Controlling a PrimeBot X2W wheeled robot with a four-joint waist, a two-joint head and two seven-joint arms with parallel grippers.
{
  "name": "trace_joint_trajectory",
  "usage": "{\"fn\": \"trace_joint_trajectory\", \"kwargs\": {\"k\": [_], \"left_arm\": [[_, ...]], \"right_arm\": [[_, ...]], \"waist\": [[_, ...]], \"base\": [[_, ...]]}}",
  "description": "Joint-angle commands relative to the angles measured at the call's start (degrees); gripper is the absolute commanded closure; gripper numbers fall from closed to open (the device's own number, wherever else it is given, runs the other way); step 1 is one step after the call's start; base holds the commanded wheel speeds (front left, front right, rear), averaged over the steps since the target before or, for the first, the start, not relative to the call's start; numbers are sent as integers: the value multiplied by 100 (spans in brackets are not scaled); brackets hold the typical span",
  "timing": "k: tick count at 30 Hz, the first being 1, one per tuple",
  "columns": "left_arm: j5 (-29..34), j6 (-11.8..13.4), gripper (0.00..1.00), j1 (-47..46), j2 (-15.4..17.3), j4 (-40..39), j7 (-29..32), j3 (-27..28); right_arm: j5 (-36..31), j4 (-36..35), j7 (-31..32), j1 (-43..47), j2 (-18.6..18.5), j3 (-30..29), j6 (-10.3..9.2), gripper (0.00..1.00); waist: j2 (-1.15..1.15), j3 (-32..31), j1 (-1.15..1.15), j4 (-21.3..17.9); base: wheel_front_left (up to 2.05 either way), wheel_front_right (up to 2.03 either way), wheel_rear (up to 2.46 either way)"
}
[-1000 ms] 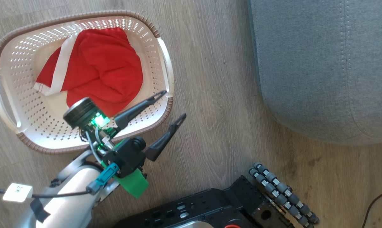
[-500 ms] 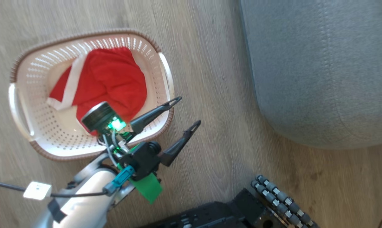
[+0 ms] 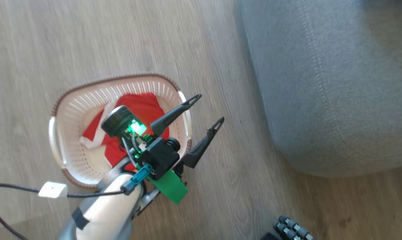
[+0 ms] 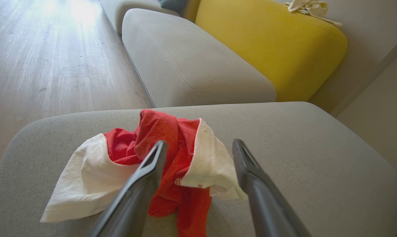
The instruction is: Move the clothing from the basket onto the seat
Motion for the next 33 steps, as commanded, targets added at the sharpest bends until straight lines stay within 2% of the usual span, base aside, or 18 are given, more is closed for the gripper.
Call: {"fn": "trace_joint_trajectory", "kwargs": {"k": [1, 6, 8, 18, 19, 22, 26, 27, 33], "left_arm": [[-26, 3, 0, 134, -89, -136, -29, 206], [-70, 4, 0, 440, -394, 9, -29, 385], [-96, 8, 0, 583, -522, 79, -29, 489], [-140, 74, 0, 1113, -879, -5, -29, 1227], [-140, 74, 0, 1113, -879, -5, -29, 1227], [-149, 122, 0, 1208, -940, -50, -29, 1510], [-130, 284, 0, 1291, -994, -46, -29, 1868], [-155, 413, 0, 1326, -1013, -35, -29, 2043], [-280, 830, 0, 1417, -1033, -27, -29, 2472]], "right_arm": [[54, -173, -32, 80, -158, 155, -2, 0], [332, -409, -77, 358, -77, 798, -2, 0], [565, -731, -84, 543, -65, 1088, -2, 0], [2412, -3606, -87, 2404, -198, 2521, -2, 0], [2412, -3606, -87, 2404, -198, 2521, -2, 0], [2871, -4456, -88, 2977, -273, 2799, -2, 0], [3263, -5362, -88, 3682, -301, 3013, -2, 0], [3377, -5718, -88, 4025, -261, 3067, -2, 0], [3458, -6425, -88, 4976, 130, 3215, -2, 0]], "waist": [[0, -450, 0, 90], [0, -1095, 0, 201], [0, -1326, 0, 258], [0, -2158, 0, 599], [0, -2158, 0, 599], [0, -2284, 0, 746], [0, -2440, 0, 974], [0, -2503, 0, 1089], [0, -2579, 0, 1343]], "base": [[0, 0, 0], [0, 0, 0], [0, 0, 0], [0, 0, 0], [0, 0, 0], [0, 0, 0], [0, 0, 0], [0, 0, 0], [0, 0, 0]]}}
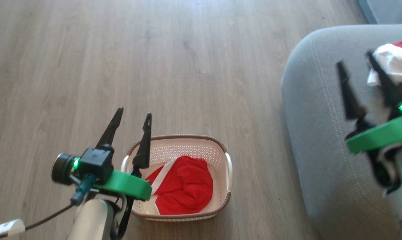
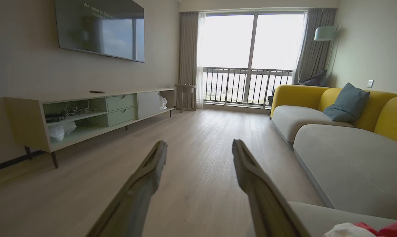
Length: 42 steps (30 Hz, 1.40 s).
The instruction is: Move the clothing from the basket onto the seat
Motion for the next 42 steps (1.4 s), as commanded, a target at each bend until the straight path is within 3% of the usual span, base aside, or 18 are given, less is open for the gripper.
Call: {"fn": "trace_joint_trajectory", "kwargs": {"k": [1, 8, 17, 42], "left_arm": [[-85, 111, 0, -59, -25, -178, -29, 264], [-279, 466, 0, 74, -27, -29, -29, 437], [-208, 618, 0, 296, -27, 186, -29, 251], [-219, 708, 0, 387, -28, 351, -29, 13]], "right_arm": [[28, -252, -37, 133, 67, 91, -1, 0], [-65, -359, -37, 1057, 588, 76, -1, 0], [-325, -220, -37, 1831, 1242, -436, -1, 0], [-426, -354, -37, 1848, 1312, -506, -1, 0]], "waist": [[0, -34, 1, 108], [0, -50, 1, 248], [0, -78, 1, 258], [0, -98, 1, 273]], "base": [[0, 0, 0], [0, 0, 0], [0, 0, 0], [0, 0, 0]]}}
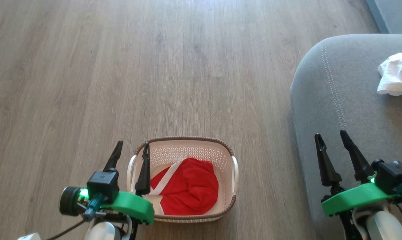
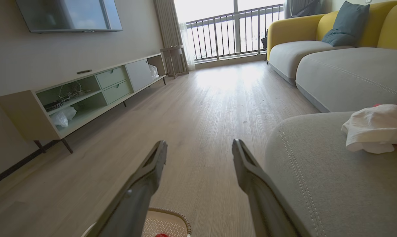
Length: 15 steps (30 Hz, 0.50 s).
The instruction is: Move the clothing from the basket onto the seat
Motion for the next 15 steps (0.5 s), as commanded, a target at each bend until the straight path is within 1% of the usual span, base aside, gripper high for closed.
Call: {"fn": "trace_joint_trajectory", "kwargs": {"k": [1, 7, 11, 15], "left_arm": [[-18, 24, 0, -188, -5, -145, -29, 122], [-56, 24, 0, -178, -5, -132, -29, 80], [-81, -111, 0, -217, -5, 39, -29, 14], [21, -316, 0, -406, -5, 351, -29, -94]], "right_arm": [[-3, -213, -38, -149, -49, 77, -1, 0], [23, -186, -38, -145, -60, 62, -1, 0], [-78, 44, -38, -164, -33, -83, -1, 0], [-334, 338, -38, -296, 59, -277, -1, 0]], "waist": [[0, -5, 0, 4], [0, 21, 0, 12], [0, 216, 0, -27], [0, 715, 0, -129]], "base": [[0, 0, 0], [0, 0, 0], [0, 0, 0], [0, 0, 0]]}}
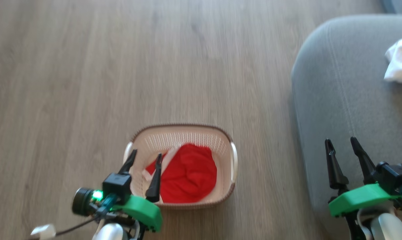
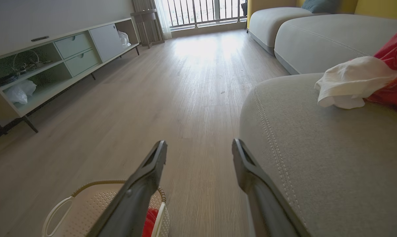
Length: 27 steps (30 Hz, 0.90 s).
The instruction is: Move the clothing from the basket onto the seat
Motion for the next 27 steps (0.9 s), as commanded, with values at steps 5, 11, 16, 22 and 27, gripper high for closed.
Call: {"fn": "trace_joint_trajectory", "kwargs": {"k": [5, 11, 16, 22, 27], "left_arm": [[406, -346, 0, -801, -5, 479, -31, -50], [881, -685, 0, -1612, 150, 1088, -31, -262], [1237, -841, 0, -2336, 449, 1707, -31, -659], [1521, -940, 0, -3034, 784, 2290, -31, -1132], [1644, -1019, 0, -3605, 1048, 3116, -31, -1532]], "right_arm": [[-332, 22, -38, -487, 191, -170, -1, 0], [-570, -131, -38, -768, 375, -320, -1, 0], [-642, -312, -38, -939, 567, -360, -1, 0], [-693, -468, -38, -1034, 700, -218, -1, 0], [-331, -601, -38, -1075, 747, -95, -1, 0]], "waist": [[0, 1176, 0, -259], [0, 2330, 0, -522], [0, 3152, 0, -784], [0, 3795, 0, -1059], [0, 4264, 0, -1360]], "base": [[0, 0, 0], [0, 0, 0], [0, 0, 0], [0, 0, 0], [0, 0, 0]]}}
